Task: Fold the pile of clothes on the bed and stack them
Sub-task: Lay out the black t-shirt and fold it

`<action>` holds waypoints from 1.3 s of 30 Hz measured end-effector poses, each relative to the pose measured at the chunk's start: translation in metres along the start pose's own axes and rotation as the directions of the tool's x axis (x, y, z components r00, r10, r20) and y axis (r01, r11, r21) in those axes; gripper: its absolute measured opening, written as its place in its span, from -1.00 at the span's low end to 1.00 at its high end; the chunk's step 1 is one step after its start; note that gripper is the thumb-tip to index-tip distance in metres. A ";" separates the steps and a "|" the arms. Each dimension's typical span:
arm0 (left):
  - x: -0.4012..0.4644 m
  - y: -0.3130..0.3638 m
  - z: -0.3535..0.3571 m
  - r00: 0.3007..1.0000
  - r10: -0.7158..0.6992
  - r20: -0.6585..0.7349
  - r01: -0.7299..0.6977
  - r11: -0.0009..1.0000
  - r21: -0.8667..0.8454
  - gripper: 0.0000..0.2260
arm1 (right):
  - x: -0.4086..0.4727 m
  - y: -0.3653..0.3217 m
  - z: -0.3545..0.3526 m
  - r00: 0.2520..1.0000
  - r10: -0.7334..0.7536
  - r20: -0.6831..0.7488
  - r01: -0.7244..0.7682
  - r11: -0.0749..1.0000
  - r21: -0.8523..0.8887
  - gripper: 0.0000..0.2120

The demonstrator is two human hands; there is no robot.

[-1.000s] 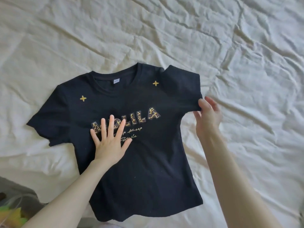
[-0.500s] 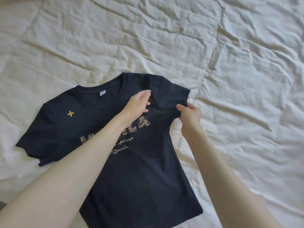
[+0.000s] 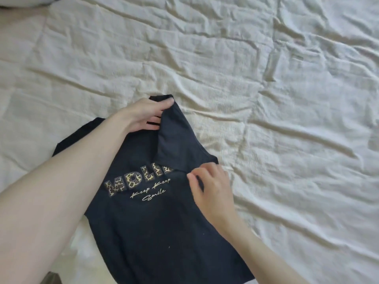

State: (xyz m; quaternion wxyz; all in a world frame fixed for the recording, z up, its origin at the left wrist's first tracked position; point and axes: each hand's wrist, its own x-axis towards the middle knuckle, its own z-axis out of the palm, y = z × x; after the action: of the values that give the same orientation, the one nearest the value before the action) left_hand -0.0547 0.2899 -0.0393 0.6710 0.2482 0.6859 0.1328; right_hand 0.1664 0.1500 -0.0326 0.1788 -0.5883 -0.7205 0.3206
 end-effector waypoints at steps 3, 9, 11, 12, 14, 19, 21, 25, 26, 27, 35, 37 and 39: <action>0.012 0.002 0.019 0.989 0.095 -0.110 -0.092 0.995 0.032 -0.86 | 0.011 0.009 -0.004 0.800 0.586 0.129 -0.591 0.730 0.343 -0.75; 0.033 -0.001 0.049 0.898 0.279 -0.340 -0.257 0.960 0.107 -0.66 | 0.030 0.015 0.008 0.989 0.038 -0.143 -0.073 0.966 -0.246 -0.68; 0.032 -0.009 0.053 0.850 0.341 -0.402 -0.289 0.939 0.186 -0.62 | 0.030 0.021 0.018 0.999 -0.040 0.032 0.049 0.922 -0.383 -0.55; 0.028 -0.014 0.054 0.821 0.380 -0.425 -0.294 0.921 0.255 -0.63 | 0.028 0.025 0.021 0.994 -0.050 0.098 0.086 0.907 -0.412 -0.51; 0.017 -0.026 0.055 0.768 0.445 -0.461 -0.278 0.879 0.387 -0.69 | 0.023 0.031 0.024 0.985 -0.051 0.163 0.116 0.899 -0.423 -0.49; -0.009 -0.071 0.062 0.749 0.421 -0.512 -0.086 0.827 0.555 -0.72 | 0.008 0.036 0.022 0.922 -0.267 0.279 0.366 0.836 -0.409 -0.50; -0.014 -0.078 0.060 0.745 0.390 -0.540 -0.031 0.830 0.557 -0.72 | 0.008 0.041 0.021 0.905 -0.254 0.340 0.389 0.816 -0.427 -0.47; -0.028 -0.082 0.059 0.765 0.399 -0.506 -0.060 0.826 0.561 -0.75 | 0.014 0.037 0.021 0.905 -0.191 0.381 0.367 0.803 -0.469 -0.43; -0.035 -0.087 0.060 0.763 0.399 -0.508 -0.075 0.836 0.544 -0.76 | 0.013 0.032 0.022 0.911 -0.181 0.371 0.352 0.809 -0.470 -0.43; -0.044 -0.094 0.061 0.755 0.396 -0.522 -0.096 0.855 0.510 -0.78 | 0.010 0.027 0.024 0.914 -0.177 0.364 0.343 0.817 -0.464 -0.43; -0.135 -0.208 -0.005 0.448 0.396 -0.802 -0.026 0.902 0.431 -0.79 | -0.025 -0.040 0.065 0.805 -0.373 0.462 0.552 0.757 -0.350 -0.48; -0.146 -0.232 -0.038 0.412 0.213 -0.886 -0.028 0.975 0.221 -0.77 | -0.033 -0.064 0.085 0.767 -0.423 0.482 0.598 0.743 -0.300 -0.49; -0.149 -0.249 -0.072 0.388 -0.090 -0.917 -0.083 0.988 -0.133 -0.74 | -0.043 -0.090 0.108 0.731 -0.472 0.493 0.631 0.742 -0.226 -0.51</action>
State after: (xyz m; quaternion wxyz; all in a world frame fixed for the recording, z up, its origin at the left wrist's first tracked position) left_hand -0.1696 0.0144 -0.0359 0.1968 0.0782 0.9301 0.2999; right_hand 0.0426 0.0719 -0.0457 -0.0027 -0.2854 -0.9328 0.2202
